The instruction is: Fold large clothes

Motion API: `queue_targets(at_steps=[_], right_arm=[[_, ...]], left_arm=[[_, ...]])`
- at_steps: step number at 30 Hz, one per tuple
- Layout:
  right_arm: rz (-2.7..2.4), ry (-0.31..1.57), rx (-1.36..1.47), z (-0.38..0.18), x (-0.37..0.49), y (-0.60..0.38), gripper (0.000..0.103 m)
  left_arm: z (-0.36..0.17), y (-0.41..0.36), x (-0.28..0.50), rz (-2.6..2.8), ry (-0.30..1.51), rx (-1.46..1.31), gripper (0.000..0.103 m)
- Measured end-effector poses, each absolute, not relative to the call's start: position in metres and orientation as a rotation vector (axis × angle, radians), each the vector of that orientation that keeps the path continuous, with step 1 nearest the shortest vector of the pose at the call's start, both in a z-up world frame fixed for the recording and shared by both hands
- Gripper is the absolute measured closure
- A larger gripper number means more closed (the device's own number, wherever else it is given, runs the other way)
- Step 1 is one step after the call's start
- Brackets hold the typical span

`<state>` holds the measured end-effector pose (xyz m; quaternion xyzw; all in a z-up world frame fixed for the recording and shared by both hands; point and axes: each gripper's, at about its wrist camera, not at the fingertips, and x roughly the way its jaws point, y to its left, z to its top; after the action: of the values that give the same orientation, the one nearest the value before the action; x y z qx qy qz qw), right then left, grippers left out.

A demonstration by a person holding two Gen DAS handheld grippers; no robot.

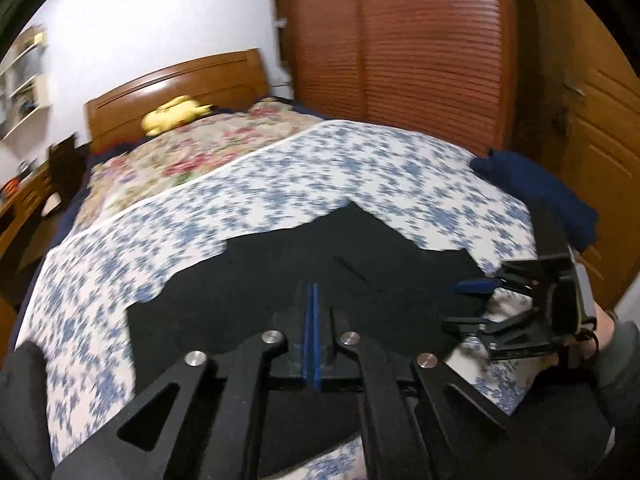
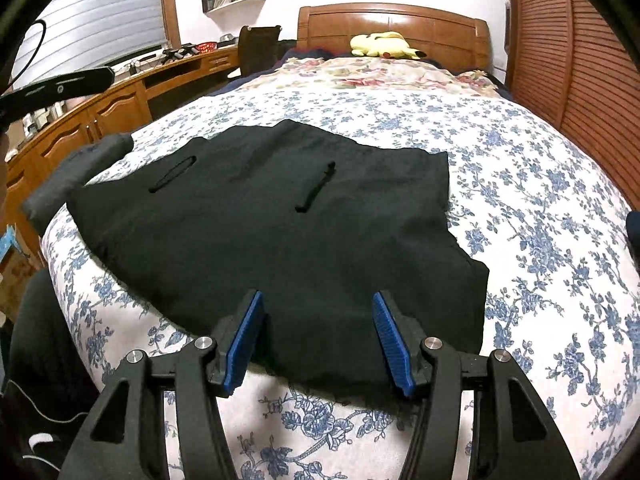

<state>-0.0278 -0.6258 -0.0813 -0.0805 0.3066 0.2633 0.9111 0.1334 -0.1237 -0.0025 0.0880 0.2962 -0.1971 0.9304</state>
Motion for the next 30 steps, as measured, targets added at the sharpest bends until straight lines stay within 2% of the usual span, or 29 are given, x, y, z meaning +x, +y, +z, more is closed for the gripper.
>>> queue_targets(at_steps=[5,9,11,17,24,30], right_arm=[[0.607,0.613,-0.173,-0.075,-0.029,-0.608,0.044],[0.686,0.62,-0.182,-0.069,-0.026,-0.571,0.044],[0.706,0.603,-0.219,-0.064,-0.028,-0.548,0.044],[0.723,0.584,-0.209,-0.058,-0.018,-0.522,0.044],[0.694,0.618,-0.202,-0.076,-0.005,-0.521,0.044],[0.663,0.636,-0.193,-0.077,-0.002,-0.527,0.044]], left_arm=[[-0.004,-0.057,0.123,-0.291,0.628,0.106,0.1],[-0.016,-0.004,0.116,-0.222,0.656,0.054,0.076],[-0.028,0.021,0.111,-0.207,0.698,0.018,0.073],[-0.066,0.056,0.098,-0.186,0.789,-0.026,0.072],[-0.106,0.058,0.102,-0.193,0.872,-0.056,0.072],[-0.117,0.059,0.111,-0.189,0.879,-0.092,0.072]])
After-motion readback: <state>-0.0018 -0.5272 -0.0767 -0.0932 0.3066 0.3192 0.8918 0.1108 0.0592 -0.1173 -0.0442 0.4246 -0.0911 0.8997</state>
